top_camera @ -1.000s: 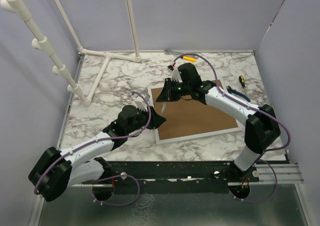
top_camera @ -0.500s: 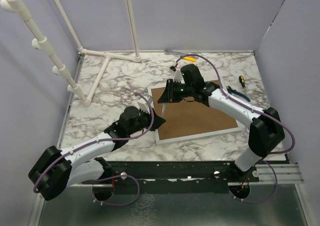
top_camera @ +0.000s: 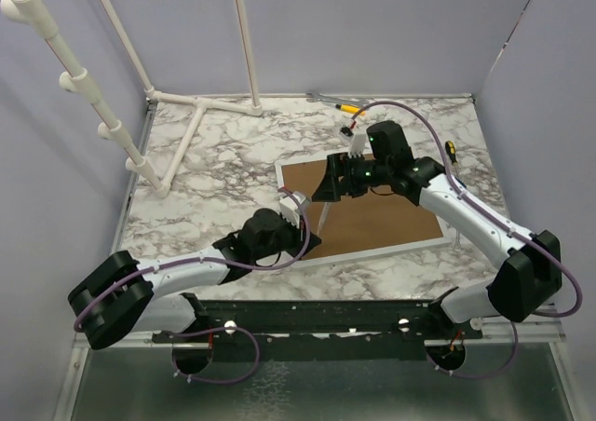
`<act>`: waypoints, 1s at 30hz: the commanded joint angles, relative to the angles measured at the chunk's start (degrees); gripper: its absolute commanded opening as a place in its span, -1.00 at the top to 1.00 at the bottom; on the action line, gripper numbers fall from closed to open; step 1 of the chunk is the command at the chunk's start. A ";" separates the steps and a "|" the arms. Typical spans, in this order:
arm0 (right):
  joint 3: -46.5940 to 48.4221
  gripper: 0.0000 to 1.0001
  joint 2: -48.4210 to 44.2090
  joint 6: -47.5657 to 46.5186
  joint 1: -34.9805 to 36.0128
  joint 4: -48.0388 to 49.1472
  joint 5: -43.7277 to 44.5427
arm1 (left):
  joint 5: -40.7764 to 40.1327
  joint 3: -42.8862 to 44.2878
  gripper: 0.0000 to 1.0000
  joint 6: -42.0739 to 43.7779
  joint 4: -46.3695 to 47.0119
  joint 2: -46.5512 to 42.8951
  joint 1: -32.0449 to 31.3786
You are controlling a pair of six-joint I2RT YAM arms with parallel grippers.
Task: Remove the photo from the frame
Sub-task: Adjust the screwdriver.
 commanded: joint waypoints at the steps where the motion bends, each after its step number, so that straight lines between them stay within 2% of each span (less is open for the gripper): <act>1: -0.51 -0.60 -2.37 -4.33 -2.51 -8.59 2.00 | -2.82 1.75 1.00 6.56 2.04 1.00 -1.57; 5: 0.17 -0.38 -2.15 -6.21 -3.60 -14.04 0.04 | -5.93 1.99 1.00 11.76 2.25 0.76 -3.65; 12: -0.29 -0.36 -4.17 -6.39 -3.69 -18.02 -3.87 | -11.50 1.52 1.00 24.51 3.65 -1.26 -5.42; 15: -0.55 -0.36 -4.84 -7.08 -3.66 -19.69 -3.74 | -7.80 2.14 1.00 31.74 2.81 -0.34 -5.49; 20: -1.32 -0.36 -5.27 -6.81 -3.68 -20.74 -4.33 | -3.99 3.07 1.00 35.24 2.46 0.44 -5.51; 25: -3.48 -0.24 -6.39 0.26 -3.67 -17.70 -2.36 | -3.89 4.19 1.00 37.44 0.97 0.52 -5.82; 30: -4.49 -0.24 -8.86 10.13 -3.75 -14.20 0.39 | -9.55 4.54 1.00 40.54 0.24 0.93 -7.15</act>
